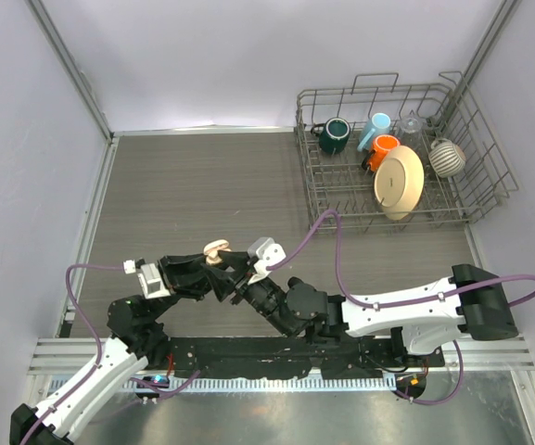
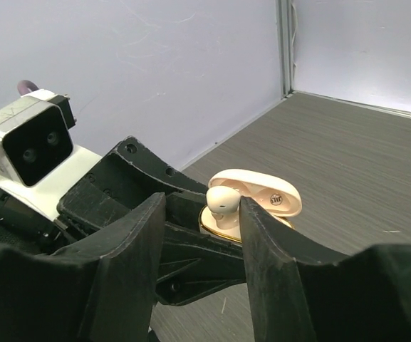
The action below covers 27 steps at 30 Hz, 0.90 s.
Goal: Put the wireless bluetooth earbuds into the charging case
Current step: Place the earbud in the charging case.
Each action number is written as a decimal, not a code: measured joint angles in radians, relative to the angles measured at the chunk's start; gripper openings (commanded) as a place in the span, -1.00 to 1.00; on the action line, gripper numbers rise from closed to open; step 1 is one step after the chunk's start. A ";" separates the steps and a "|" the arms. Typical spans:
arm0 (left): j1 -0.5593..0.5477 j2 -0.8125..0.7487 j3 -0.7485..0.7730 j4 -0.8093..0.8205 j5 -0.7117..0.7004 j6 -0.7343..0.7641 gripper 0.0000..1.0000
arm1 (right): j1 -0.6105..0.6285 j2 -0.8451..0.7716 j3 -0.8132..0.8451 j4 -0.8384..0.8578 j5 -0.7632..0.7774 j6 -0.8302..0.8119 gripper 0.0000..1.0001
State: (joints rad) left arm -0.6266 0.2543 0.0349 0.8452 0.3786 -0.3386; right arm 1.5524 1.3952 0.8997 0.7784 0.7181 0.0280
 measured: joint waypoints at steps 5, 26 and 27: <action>0.000 0.000 0.000 0.013 0.008 0.000 -1.00 | 0.002 -0.022 0.017 -0.039 -0.022 0.011 0.13; 0.000 -0.009 0.000 0.026 0.018 -0.002 -0.99 | -0.029 -0.135 0.135 -0.203 0.012 0.058 0.28; 0.000 -0.013 0.000 0.026 0.020 -0.001 -1.00 | -0.060 -0.130 0.186 -0.298 0.018 0.089 0.28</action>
State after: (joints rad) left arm -0.6266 0.2417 0.0349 0.8711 0.3985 -0.3397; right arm 1.4929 1.2655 1.0859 0.4808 0.7364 0.1173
